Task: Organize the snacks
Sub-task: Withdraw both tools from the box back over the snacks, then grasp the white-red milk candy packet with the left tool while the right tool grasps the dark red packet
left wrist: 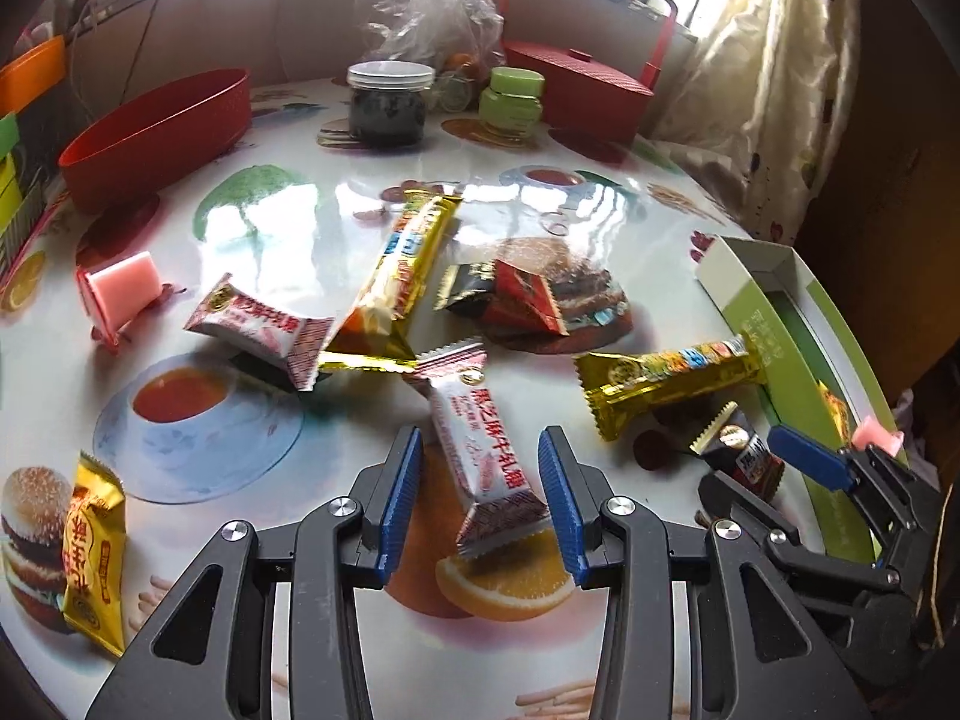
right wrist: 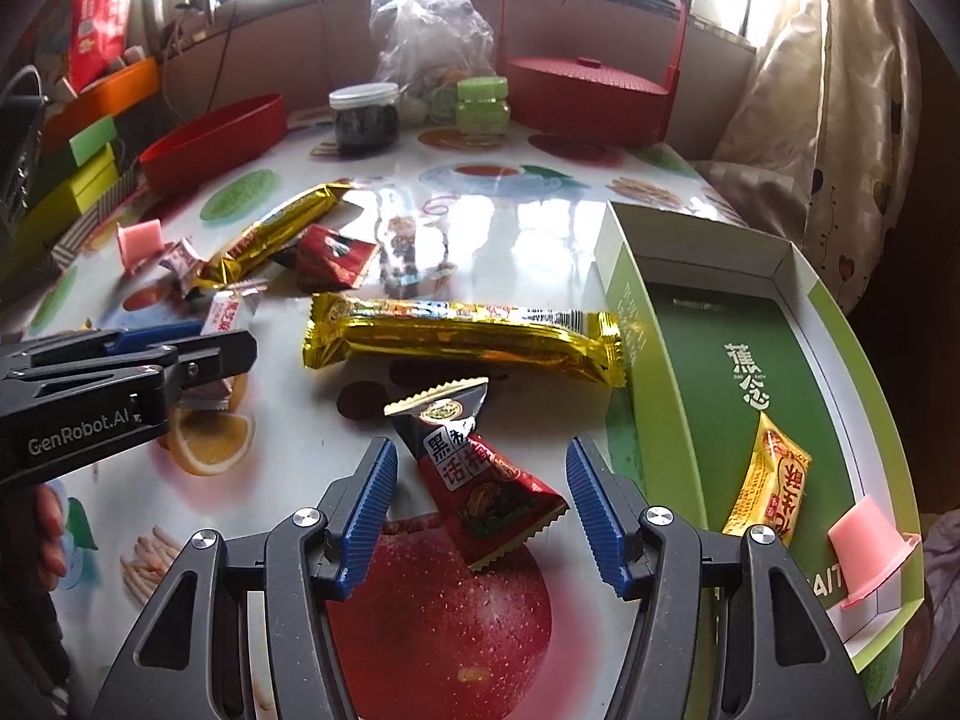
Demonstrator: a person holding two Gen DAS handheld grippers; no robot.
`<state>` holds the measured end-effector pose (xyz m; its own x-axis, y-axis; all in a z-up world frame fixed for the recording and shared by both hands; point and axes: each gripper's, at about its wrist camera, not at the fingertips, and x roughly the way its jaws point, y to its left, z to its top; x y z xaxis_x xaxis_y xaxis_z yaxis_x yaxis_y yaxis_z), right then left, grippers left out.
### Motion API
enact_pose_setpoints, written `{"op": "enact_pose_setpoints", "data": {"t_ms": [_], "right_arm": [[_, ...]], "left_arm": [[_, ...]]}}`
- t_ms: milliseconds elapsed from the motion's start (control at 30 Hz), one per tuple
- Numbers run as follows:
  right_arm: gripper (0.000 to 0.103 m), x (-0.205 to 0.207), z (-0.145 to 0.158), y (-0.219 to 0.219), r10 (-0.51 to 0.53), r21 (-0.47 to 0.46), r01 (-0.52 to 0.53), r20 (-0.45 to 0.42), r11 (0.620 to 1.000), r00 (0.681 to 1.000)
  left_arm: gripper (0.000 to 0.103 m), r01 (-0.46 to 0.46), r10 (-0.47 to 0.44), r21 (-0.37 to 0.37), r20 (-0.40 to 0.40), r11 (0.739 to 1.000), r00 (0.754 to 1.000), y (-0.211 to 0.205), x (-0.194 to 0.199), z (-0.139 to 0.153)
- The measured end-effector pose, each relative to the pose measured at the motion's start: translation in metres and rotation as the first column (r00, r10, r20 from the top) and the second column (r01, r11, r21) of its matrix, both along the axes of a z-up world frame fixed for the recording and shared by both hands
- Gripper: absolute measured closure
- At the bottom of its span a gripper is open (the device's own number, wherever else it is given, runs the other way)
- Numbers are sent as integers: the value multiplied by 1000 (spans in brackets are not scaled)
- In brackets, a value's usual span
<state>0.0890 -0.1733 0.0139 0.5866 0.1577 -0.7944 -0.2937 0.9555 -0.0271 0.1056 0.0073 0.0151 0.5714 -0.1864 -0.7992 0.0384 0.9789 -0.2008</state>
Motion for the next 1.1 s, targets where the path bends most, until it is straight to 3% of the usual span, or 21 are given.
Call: {"op": "enact_pose_setpoints", "data": {"t_ms": [233, 367, 433, 500, 733, 1100], "right_arm": [[44, 0, -1, 1, -2, -3, 2, 1, 1000, 1000], [49, -1, 0, 1, -11, -9, 11, 7, 1000, 1000], [52, -1, 0, 0, -17, -9, 17, 9, 1000, 1000], [56, -2, 1, -2, -22, -10, 22, 12, 1000, 1000], [72, -5, 2, -3, -21, 10, 21, 11, 1000, 1000], [78, -7, 3, -2, -23, 17, 23, 11, 1000, 1000]], "left_arm": [[61, 3, -3, 16, 12, 1000, 1000, -1, 0, -1], [62, 8, -9, 34, 22, 999, 1000, -3, -2, -1], [74, 10, -10, 30, 22, 1000, 1000, -3, -2, -1], [78, 10, -10, 30, 22, 1000, 1000, -2, -1, -1], [81, 9, -9, 26, 28, 1000, 1000, 0, -2, -2], [82, 2, -3, 26, 31, 1000, 1000, 2, -4, -1]]}}
